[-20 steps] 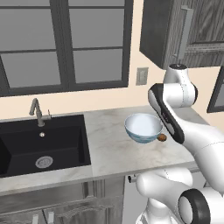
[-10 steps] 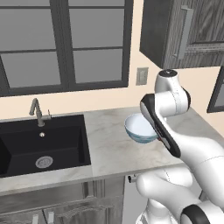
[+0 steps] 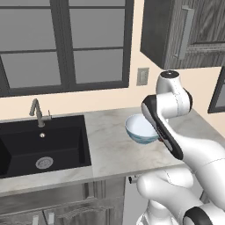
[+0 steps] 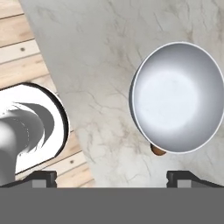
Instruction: Gather the eggs and milk located in the vicinity of the sink area and place them right next to the bowl.
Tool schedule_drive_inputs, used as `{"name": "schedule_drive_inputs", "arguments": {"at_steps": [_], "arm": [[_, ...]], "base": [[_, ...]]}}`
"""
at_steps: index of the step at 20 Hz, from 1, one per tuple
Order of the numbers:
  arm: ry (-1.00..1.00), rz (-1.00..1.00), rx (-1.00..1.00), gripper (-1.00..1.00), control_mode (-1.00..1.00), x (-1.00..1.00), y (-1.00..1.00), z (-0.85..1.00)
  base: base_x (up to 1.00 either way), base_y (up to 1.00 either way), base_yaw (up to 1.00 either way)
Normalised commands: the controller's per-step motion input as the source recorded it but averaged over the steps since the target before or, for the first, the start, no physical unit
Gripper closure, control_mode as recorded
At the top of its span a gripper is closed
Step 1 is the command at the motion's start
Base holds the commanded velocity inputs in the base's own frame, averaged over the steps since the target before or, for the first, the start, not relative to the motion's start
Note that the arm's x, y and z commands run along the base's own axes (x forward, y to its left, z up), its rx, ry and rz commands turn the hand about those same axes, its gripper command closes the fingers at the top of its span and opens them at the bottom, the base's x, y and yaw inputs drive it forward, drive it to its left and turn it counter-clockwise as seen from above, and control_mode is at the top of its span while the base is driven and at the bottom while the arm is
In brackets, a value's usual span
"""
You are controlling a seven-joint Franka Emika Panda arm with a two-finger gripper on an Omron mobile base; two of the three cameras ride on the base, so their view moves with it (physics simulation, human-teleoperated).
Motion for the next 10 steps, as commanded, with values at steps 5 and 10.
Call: {"name": "schedule_drive_inputs", "arguments": {"at_steps": [5, 10], "arm": [[0.0, 0.01, 0.0, -1.0, 1.0, -0.02, 0.0, 0.0], [0.0, 0.0, 0.0, -1.0, 1.0, 0.0, 0.0, 0.0]], "base": [[-0.12, 0.01, 0.03], [-0.22, 0.2, 0.04]]}}
